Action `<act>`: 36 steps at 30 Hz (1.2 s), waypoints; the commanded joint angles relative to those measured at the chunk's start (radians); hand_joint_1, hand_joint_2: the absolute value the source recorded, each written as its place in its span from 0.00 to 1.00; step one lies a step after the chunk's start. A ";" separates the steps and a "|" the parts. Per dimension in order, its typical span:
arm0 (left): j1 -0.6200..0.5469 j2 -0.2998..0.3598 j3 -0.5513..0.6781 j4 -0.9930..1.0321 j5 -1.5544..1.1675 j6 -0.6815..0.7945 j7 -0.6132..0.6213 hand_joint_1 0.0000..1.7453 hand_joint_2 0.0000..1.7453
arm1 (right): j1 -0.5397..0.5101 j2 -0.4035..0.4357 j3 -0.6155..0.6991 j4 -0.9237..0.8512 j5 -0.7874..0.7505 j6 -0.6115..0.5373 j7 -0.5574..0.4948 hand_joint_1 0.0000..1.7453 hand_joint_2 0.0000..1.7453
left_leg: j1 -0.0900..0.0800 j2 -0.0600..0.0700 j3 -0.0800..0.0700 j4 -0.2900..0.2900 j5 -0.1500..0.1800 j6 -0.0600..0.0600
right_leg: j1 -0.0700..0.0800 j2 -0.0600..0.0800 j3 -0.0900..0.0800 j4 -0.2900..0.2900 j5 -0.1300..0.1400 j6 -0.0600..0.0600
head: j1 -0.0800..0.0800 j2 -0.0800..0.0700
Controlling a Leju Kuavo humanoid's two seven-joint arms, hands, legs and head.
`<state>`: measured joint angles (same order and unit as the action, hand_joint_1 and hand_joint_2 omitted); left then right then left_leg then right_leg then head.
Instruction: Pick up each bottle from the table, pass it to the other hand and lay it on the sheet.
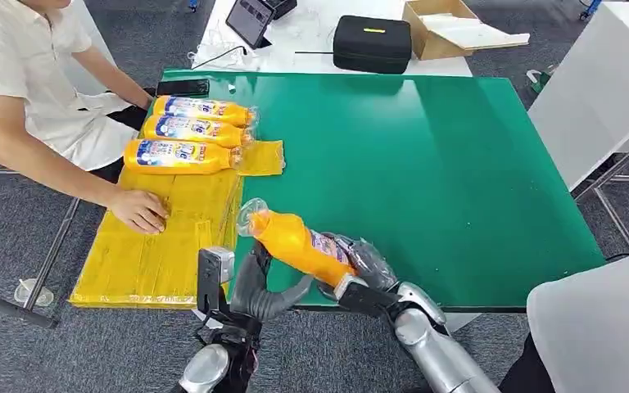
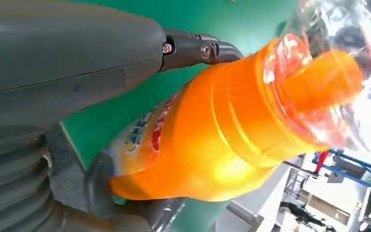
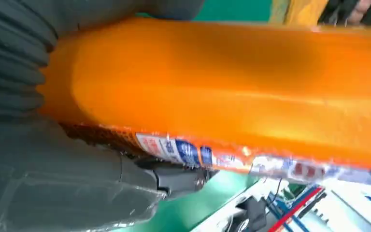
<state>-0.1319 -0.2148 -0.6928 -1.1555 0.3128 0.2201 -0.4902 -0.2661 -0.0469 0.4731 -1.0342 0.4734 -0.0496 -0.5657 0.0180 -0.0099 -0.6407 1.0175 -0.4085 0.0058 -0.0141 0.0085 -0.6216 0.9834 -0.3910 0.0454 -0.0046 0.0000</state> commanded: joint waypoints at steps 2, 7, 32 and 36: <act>-0.046 0.016 -0.026 -0.026 0.051 -0.046 -0.014 0.00 1.00 | -0.085 0.021 0.162 0.093 -0.005 0.029 0.004 1.00 1.00 | 0.000 0.003 0.003 0.000 -0.001 0.000 | 0.000 0.002 0.002 0.000 -0.001 -0.002 | 0.000 0.000; -0.033 0.028 -0.025 -0.110 0.159 -0.117 0.041 0.00 1.00 | -0.103 0.038 0.185 0.143 -0.018 0.025 -0.012 1.00 1.00 | 0.000 0.003 0.004 0.000 -0.002 0.001 | 0.000 0.001 0.003 0.001 -0.001 -0.002 | 0.000 0.000; -0.026 0.033 0.009 -0.090 0.248 -0.152 0.021 1.00 1.00 | -0.068 0.040 0.150 0.134 -0.064 -0.037 0.005 0.00 1.00 | 0.000 0.001 0.004 -0.001 -0.002 0.000 | 0.000 -0.001 0.003 0.000 -0.002 -0.002 | 0.000 0.000; -0.020 0.040 0.002 -0.112 0.235 -0.167 0.022 1.00 1.00 | -0.053 0.042 0.130 0.110 -0.074 -0.038 0.001 0.00 1.00 | 0.000 0.001 0.003 -0.001 -0.001 0.000 | 0.001 -0.001 0.002 0.000 -0.002 -0.002 | 0.000 0.000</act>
<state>-0.1351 -0.2071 -0.6546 -1.2436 0.5646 0.0649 -0.4647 -0.3245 -0.0122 0.6168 -0.9651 0.4116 -0.0854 -0.5665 0.0181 -0.0096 -0.6426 1.0175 -0.4083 0.0055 -0.0141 0.0086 -0.6243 0.9836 -0.3910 0.0453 -0.0042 0.0000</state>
